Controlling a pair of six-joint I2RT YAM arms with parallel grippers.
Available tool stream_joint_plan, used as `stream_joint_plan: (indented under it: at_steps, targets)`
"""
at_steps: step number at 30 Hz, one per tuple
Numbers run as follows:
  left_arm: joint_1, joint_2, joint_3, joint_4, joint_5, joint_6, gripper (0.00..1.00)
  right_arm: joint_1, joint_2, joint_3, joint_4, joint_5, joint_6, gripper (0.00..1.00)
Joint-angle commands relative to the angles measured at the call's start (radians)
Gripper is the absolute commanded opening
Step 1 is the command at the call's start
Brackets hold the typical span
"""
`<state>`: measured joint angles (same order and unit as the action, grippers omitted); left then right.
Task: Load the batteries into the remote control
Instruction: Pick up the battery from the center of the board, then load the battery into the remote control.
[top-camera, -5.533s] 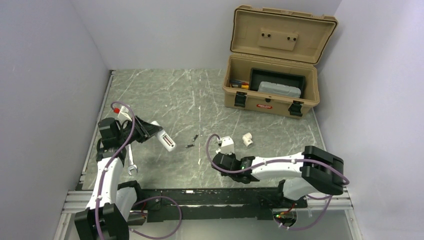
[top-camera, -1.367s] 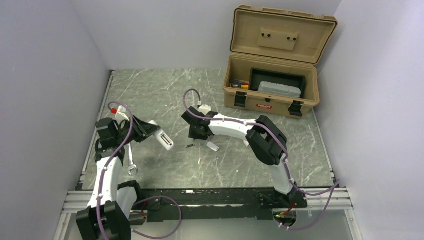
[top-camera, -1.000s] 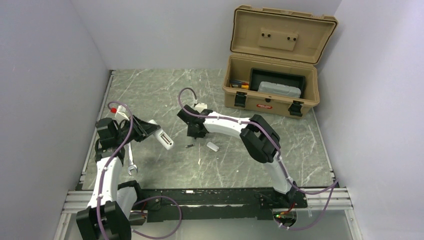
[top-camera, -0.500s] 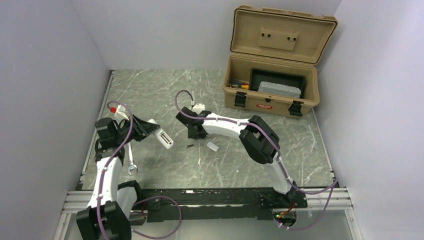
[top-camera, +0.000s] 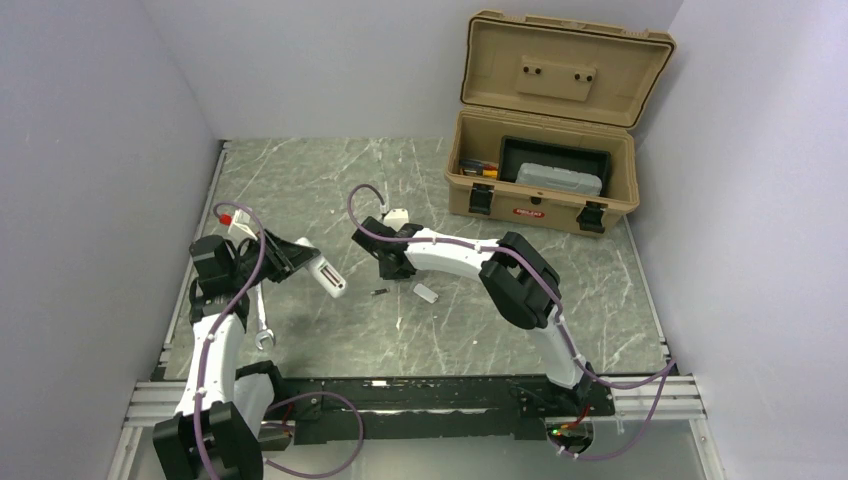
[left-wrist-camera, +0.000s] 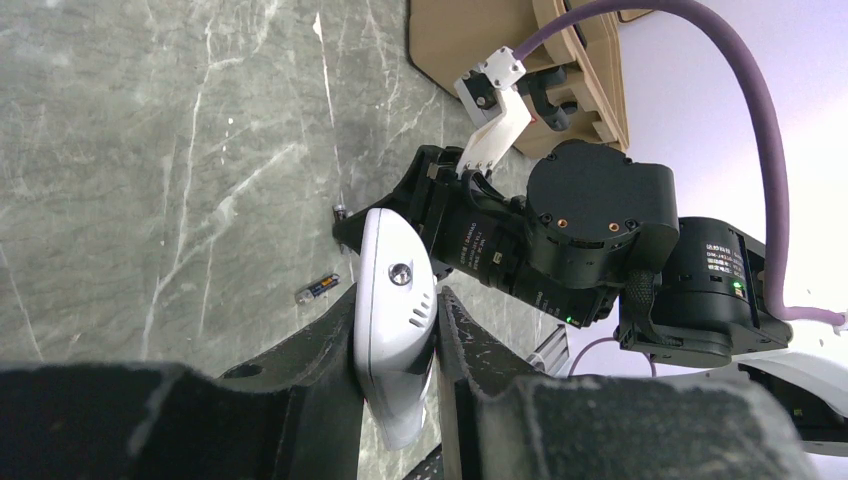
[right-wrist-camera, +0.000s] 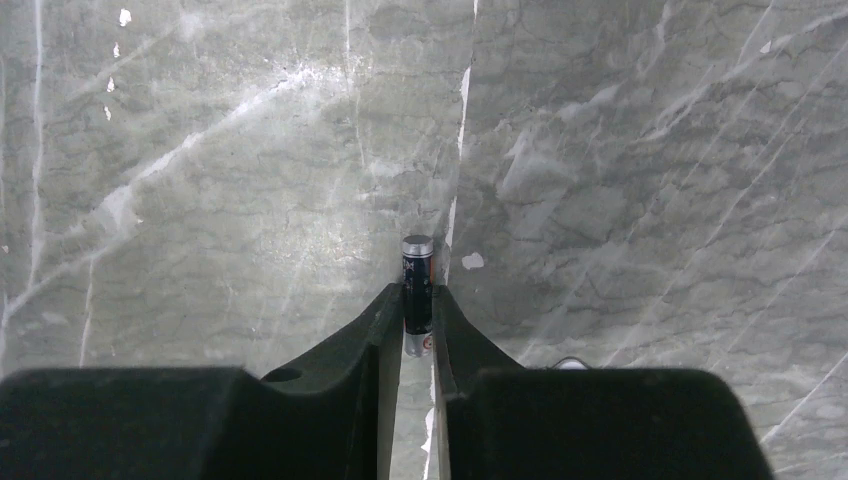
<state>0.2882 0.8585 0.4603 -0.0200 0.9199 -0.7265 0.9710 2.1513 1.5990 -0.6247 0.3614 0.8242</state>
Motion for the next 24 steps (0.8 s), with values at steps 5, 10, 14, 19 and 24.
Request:
stream_joint_plan:
  at_steps: [5,10,14,19,24]
  targets:
    - [0.009,-0.010,-0.002,0.049,0.035,-0.009,0.00,0.007,0.001,-0.039,-0.034,-0.051,-0.033,0.02]
    - [0.008,-0.014,0.007,0.052,0.042,0.002,0.00,-0.013,-0.171,-0.132,0.043,0.020,-0.105,0.00]
    - [-0.010,-0.033,0.049,-0.024,0.002,0.075,0.00,-0.019,-0.449,-0.334,0.255,-0.033,-0.284,0.00]
    - [-0.115,-0.068,0.085,-0.060,-0.066,0.087,0.00,-0.018,-0.777,-0.625,0.496,-0.159,-0.350,0.00]
    - [-0.261,-0.086,0.078,0.008,-0.140,0.004,0.00,-0.018,-1.074,-0.913,0.742,-0.315,-0.411,0.00]
